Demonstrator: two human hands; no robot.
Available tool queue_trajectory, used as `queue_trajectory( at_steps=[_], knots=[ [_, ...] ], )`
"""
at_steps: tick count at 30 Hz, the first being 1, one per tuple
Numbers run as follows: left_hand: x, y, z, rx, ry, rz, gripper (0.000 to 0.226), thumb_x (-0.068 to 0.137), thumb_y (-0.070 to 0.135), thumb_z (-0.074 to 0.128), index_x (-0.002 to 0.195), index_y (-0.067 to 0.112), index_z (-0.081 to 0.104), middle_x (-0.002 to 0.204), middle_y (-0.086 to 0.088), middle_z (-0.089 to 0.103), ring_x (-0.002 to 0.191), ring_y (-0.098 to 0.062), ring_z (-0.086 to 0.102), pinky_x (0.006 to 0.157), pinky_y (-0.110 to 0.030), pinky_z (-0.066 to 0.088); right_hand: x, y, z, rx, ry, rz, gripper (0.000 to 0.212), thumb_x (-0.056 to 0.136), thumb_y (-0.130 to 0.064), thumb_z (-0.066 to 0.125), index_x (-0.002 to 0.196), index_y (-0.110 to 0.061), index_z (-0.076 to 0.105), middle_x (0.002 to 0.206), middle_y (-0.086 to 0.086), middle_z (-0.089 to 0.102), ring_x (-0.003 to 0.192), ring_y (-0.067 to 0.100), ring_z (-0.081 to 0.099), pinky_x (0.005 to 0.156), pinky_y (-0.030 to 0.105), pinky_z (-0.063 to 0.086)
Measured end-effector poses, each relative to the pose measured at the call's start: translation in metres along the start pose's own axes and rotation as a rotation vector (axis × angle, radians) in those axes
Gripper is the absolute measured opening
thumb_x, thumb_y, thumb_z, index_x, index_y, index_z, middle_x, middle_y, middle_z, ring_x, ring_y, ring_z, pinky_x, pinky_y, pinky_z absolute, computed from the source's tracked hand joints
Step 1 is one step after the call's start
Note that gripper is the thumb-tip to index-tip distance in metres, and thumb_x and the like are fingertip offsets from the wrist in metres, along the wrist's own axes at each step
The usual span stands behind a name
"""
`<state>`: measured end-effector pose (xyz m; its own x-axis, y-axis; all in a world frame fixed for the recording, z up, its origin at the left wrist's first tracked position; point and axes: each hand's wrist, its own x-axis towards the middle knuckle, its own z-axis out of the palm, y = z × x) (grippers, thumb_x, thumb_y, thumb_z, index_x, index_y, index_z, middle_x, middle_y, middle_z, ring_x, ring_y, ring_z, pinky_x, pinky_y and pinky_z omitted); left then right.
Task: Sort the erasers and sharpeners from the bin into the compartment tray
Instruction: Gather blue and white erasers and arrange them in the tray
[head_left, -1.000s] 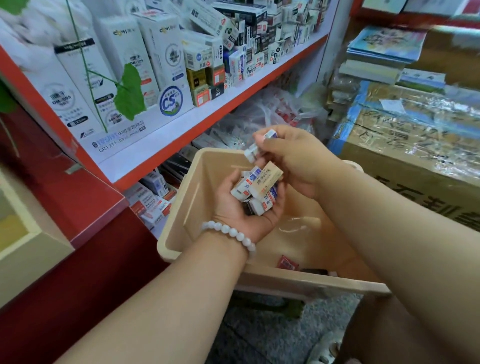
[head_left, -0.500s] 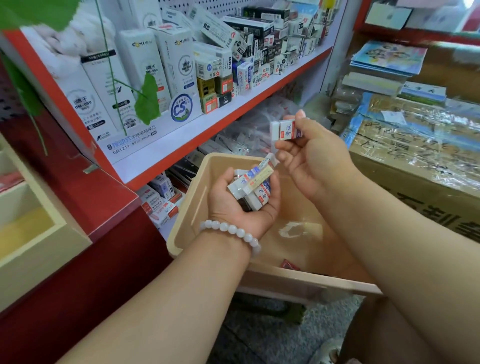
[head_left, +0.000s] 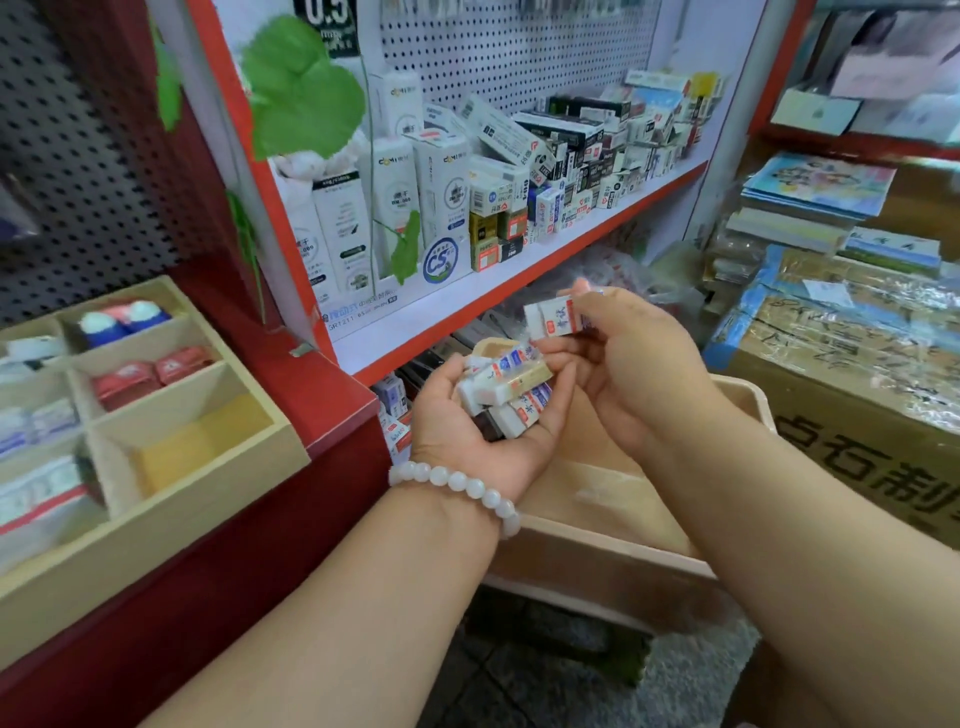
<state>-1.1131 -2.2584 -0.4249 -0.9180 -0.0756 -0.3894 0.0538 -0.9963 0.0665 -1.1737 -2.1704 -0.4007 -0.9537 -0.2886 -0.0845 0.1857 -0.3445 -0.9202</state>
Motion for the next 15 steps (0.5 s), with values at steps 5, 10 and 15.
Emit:
queue_trajectory(
  at_steps=[5,10,15],
  knots=[
    [-0.038,0.025,0.009,0.027,-0.027,0.063,0.037,0.089,0.026,0.055,0.107,-0.005,0.06,0.092,-0.031,0.067,0.085,-0.043,0.065,0.073,-0.054,0.056,-0.02,-0.007,0.037,0.092,-0.088,0.002,0.013,0.095,-0.017,0.054,0.087,-0.009,0.059,0.063,0.003,0.06,0.045,0.006,0.053,0.045,0.017,0.049],
    [-0.082,0.068,0.009,0.021,-0.038,0.131,0.045,0.08,0.02,0.06,0.119,-0.003,0.059,0.105,-0.028,0.065,0.091,-0.04,0.063,0.073,-0.051,0.056,-0.036,-0.01,0.074,0.073,-0.165,0.008,0.005,0.095,-0.007,0.051,0.095,-0.009,0.056,0.077,0.009,0.058,0.054,0.013,0.059,0.056,0.025,0.057],
    [-0.131,0.121,0.003,0.041,0.037,0.34,0.026,0.086,0.021,0.06,0.102,0.0,0.063,0.092,-0.026,0.069,0.088,-0.037,0.066,0.073,-0.046,0.058,-0.051,-0.002,0.117,-0.079,-0.218,0.093,0.005,0.092,-0.009,0.055,0.088,-0.011,0.056,0.07,0.005,0.059,0.052,0.012,0.057,0.046,0.02,0.05]
  ],
)
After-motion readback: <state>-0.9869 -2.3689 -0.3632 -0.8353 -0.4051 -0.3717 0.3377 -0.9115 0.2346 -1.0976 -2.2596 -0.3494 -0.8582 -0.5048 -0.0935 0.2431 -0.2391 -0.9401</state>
